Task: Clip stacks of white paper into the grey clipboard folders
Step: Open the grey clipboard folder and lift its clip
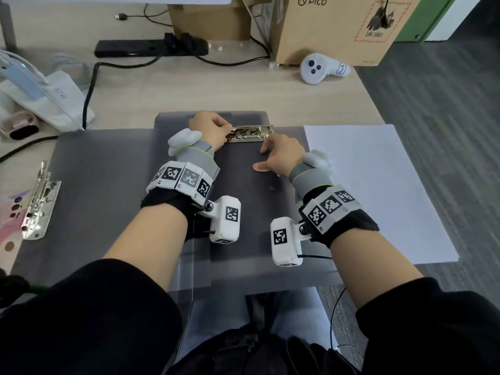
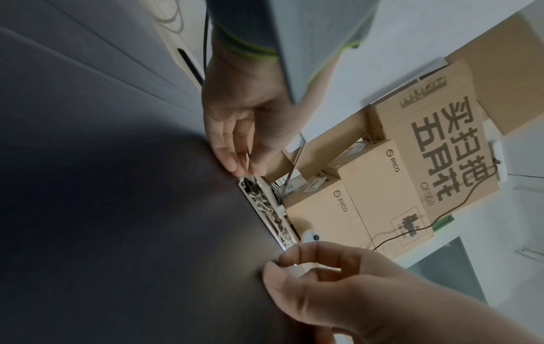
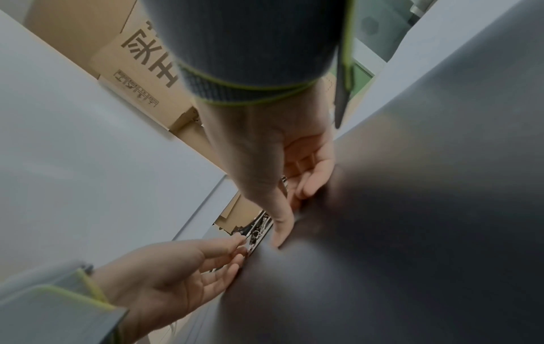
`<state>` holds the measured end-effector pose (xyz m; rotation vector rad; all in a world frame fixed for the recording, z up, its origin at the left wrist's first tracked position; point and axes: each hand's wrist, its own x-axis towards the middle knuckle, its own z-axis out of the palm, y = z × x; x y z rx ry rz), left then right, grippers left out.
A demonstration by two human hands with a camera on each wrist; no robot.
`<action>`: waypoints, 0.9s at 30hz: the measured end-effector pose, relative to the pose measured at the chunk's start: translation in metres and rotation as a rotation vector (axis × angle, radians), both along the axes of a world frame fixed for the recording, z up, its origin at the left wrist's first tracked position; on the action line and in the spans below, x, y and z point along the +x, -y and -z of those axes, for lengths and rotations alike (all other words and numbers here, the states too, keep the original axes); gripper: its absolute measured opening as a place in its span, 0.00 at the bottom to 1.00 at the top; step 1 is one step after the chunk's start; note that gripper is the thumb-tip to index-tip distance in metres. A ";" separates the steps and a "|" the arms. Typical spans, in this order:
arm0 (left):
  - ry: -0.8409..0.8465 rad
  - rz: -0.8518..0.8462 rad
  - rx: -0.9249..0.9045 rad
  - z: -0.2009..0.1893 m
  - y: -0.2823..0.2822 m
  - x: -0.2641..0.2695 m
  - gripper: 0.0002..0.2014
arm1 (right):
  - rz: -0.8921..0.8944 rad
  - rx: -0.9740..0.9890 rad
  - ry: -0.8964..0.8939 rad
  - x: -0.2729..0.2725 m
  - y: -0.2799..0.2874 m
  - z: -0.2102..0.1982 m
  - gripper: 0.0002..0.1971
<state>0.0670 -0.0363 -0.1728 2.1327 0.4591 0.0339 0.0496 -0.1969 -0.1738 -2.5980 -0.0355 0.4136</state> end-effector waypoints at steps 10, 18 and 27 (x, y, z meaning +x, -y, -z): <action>-0.026 -0.009 0.111 0.007 -0.005 0.005 0.15 | -0.023 -0.054 0.025 0.005 -0.003 0.006 0.14; -0.045 0.052 0.144 0.004 -0.003 0.005 0.13 | -0.029 -0.061 0.032 0.004 -0.005 0.009 0.13; -0.019 0.100 0.113 -0.016 -0.003 0.011 0.08 | -0.027 -0.044 0.036 0.004 -0.003 0.007 0.14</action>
